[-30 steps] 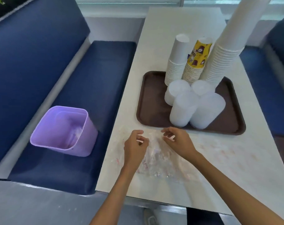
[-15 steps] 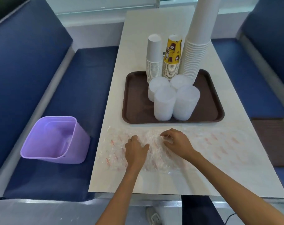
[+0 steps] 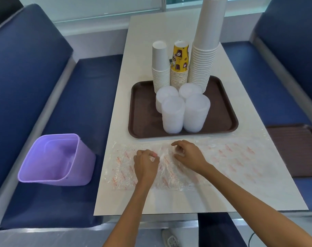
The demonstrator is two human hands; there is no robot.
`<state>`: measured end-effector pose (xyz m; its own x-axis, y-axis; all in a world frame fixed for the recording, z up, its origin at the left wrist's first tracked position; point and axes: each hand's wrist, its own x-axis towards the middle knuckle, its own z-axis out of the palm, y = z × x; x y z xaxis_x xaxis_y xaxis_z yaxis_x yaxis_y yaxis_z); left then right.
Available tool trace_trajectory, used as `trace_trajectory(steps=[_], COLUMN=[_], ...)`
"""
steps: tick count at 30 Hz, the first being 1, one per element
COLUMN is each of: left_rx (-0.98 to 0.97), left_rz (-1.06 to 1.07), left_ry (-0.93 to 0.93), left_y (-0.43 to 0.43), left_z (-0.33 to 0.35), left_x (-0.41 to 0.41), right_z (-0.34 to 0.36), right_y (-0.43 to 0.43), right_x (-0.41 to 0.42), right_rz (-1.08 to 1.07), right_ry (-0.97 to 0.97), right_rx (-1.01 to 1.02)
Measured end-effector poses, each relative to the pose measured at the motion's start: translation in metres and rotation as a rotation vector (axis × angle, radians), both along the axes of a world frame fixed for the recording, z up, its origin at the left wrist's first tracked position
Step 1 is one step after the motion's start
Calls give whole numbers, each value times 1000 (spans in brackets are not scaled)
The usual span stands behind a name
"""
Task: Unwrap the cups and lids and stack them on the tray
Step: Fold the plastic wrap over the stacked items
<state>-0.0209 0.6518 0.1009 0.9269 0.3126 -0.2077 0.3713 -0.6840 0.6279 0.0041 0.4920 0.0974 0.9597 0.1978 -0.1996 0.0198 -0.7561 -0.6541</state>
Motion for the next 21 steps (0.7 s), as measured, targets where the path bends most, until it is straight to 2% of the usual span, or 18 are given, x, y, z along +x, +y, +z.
trace_trajectory(steps=[8, 12, 14, 17, 19, 21], left_rx=[-165, -236, -328, -442, -479, -531], left_rz=[-259, -236, -157, -130, -153, -159], left_ry=[-190, -224, -186, -32, 39, 48], left_y=[2, 4, 7, 15, 21, 27], left_z=[11, 16, 23, 35, 37, 42], left_x=[-6, -8, -8, -6, -6, -6], right_z=[12, 19, 25, 34, 44, 55], right_y=[-3, -10, -16, -25, -31, -37], right_x=[14, 18, 18, 21, 23, 25], right_rz=[96, 99, 120, 174, 220, 234], right_ry=[30, -96, -164, -216, -188, -62], right_rx=[-28, -77, -100, -92, -43, 102])
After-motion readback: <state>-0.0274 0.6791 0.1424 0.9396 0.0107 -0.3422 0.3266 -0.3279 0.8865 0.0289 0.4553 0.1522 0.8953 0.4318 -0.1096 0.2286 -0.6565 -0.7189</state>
